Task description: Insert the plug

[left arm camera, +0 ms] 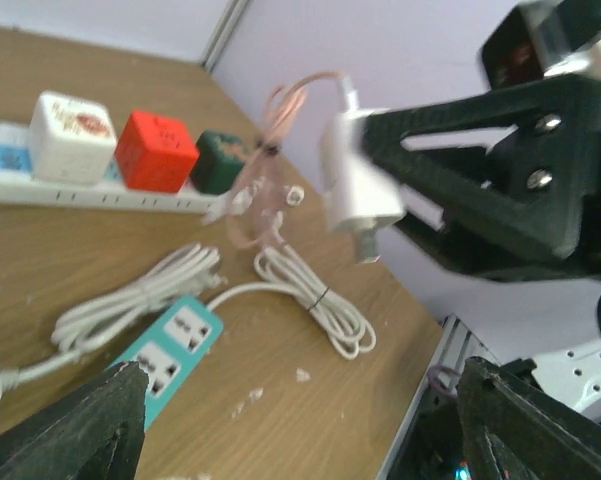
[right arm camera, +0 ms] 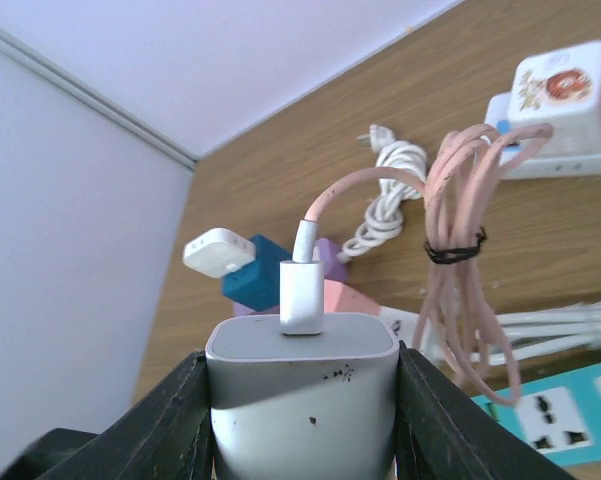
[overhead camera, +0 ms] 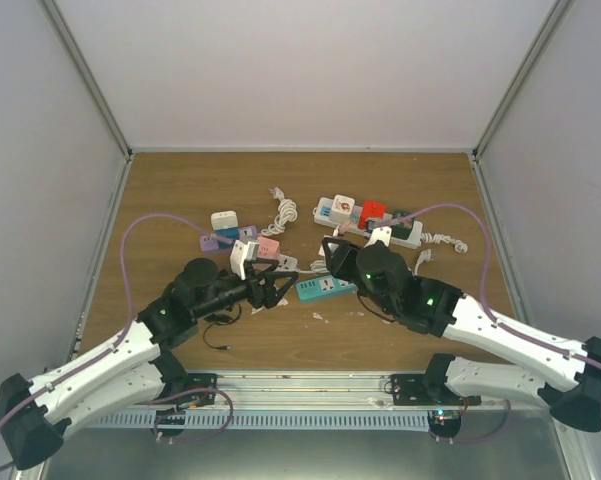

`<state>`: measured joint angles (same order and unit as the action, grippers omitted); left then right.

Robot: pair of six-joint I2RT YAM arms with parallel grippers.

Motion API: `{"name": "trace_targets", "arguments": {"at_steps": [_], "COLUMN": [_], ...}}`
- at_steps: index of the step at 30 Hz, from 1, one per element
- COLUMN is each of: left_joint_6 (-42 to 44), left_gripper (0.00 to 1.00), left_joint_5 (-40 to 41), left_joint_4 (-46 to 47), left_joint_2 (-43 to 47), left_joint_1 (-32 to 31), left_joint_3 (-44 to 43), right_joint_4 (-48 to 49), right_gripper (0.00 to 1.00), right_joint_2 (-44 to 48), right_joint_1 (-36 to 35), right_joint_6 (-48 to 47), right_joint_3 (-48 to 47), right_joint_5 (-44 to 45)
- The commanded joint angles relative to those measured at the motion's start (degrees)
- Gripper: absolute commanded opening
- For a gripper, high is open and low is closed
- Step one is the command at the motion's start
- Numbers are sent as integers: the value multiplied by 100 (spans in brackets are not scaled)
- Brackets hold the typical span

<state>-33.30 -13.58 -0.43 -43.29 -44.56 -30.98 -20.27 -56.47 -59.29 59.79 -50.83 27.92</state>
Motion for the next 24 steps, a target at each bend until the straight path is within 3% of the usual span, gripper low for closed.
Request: {"name": "trace_targets", "arguments": {"at_steps": [1,4,10,19,24], "left_joint_6": [216,270,366,360,652], "left_gripper": [84,82,70,33,18], "left_joint_5": [411,667,1523,2091,2134], "left_joint_4": [1779,2111,2297,2622,2808], "left_joint_2": [-269,-504,-1138,-1663,-1601], "left_joint_1": [-271,-509,-925,-1002,-1011], "left_joint_3": [168,94,-159,-226,-93], "right_joint_4": [1203,1553,2268,2407,2356], "right_gripper": [38,37,36,37,46], "right_joint_2": [9,-73,-299,-519,-513], "right_joint_1": [146,195,216,216,252], "right_joint_6": [1220,1749,2501,2758,2633], "right_joint_3": [321,474,752,817,856], "right_joint_5": [-440,-725,-1358,-1809,-1935]}}
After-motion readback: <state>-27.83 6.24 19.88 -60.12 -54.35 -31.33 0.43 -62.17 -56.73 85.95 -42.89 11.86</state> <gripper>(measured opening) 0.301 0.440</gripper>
